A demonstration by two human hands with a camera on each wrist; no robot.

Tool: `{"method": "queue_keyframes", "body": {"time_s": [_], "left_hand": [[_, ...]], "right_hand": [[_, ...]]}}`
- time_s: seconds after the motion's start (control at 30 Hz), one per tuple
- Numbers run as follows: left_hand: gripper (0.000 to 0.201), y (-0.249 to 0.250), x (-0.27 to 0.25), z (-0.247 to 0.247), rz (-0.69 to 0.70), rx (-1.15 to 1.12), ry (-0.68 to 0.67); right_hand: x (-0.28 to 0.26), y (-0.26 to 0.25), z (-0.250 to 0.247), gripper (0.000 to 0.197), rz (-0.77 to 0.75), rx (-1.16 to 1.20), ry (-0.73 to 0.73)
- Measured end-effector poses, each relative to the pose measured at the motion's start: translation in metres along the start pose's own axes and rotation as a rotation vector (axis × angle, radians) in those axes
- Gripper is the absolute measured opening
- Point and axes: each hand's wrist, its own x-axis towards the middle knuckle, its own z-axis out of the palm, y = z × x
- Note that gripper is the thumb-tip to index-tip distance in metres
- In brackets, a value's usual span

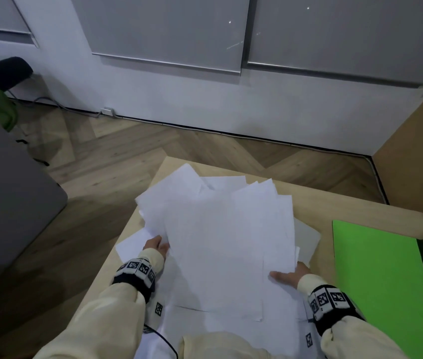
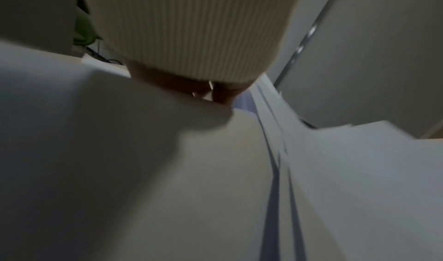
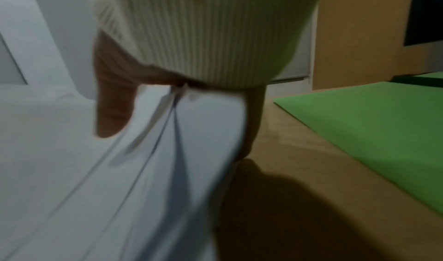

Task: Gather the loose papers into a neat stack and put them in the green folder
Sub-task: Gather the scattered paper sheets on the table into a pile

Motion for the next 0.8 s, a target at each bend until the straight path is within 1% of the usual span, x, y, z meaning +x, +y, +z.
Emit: {"method": "queue_keyframes", "body": {"time_s": [0.03, 0.07, 0.1, 0.13, 0.23, 0.27, 0.33, 0.43, 0.53, 0.6, 0.67, 0.7, 0.8], "left_hand": [[0.043, 0.002, -0.002, 0.001, 0.016, 0.015, -0.024], [0.058, 0.005, -0.004, 0.001, 0.023, 0.030, -0.033], [0.064, 0.007, -0.006, 0.000, 0.023, 0.044, -0.035], [0.064, 0.007, -0.005, -0.001, 0.031, 0.061, -0.043], [0.049, 0.002, -0.005, -0.007, 0.044, 0.059, -0.087], [0.047, -0.003, -0.003, -0.009, 0.051, 0.052, -0.075], [0.043, -0.012, -0.002, -0.012, 0.062, 0.015, 0.003], [0.039, -0.019, -0.003, -0.011, 0.010, -0.117, 0.153], [0.037, -0.022, -0.006, -0.009, -0.001, -0.211, 0.238], [0.036, -0.023, -0.005, -0.009, -0.038, -0.282, 0.267], [0.035, -0.018, -0.007, -0.005, -0.072, -0.338, 0.245], [0.038, -0.013, -0.011, 0.000, -0.087, -0.347, 0.211], [0.054, 0.001, -0.018, 0.015, -0.097, -0.317, 0.115]], "right_hand": [[0.001, -0.001, 0.003, 0.067, -0.041, 0.018, 0.036], [0.002, -0.002, 0.005, 0.059, -0.070, 0.052, 0.080], [0.004, -0.002, 0.005, 0.054, -0.095, 0.084, 0.118], [0.005, -0.002, 0.004, 0.051, -0.102, 0.121, 0.146], [0.004, -0.002, -0.004, 0.044, -0.105, 0.221, 0.199], [0.005, -0.002, -0.006, 0.043, -0.105, 0.239, 0.201], [0.005, -0.003, -0.006, 0.044, -0.101, 0.233, 0.183], [0.004, -0.005, -0.001, 0.045, -0.070, 0.232, 0.174], [0.005, -0.006, 0.000, 0.045, -0.041, 0.234, 0.172], [0.005, -0.007, -0.002, 0.046, -0.024, 0.242, 0.176], [0.004, -0.006, 0.001, 0.052, 0.008, 0.218, 0.159], [0.001, -0.007, 0.005, 0.056, 0.018, 0.188, 0.127], [-0.004, -0.009, 0.017, 0.070, 0.011, 0.086, 0.025]]}}
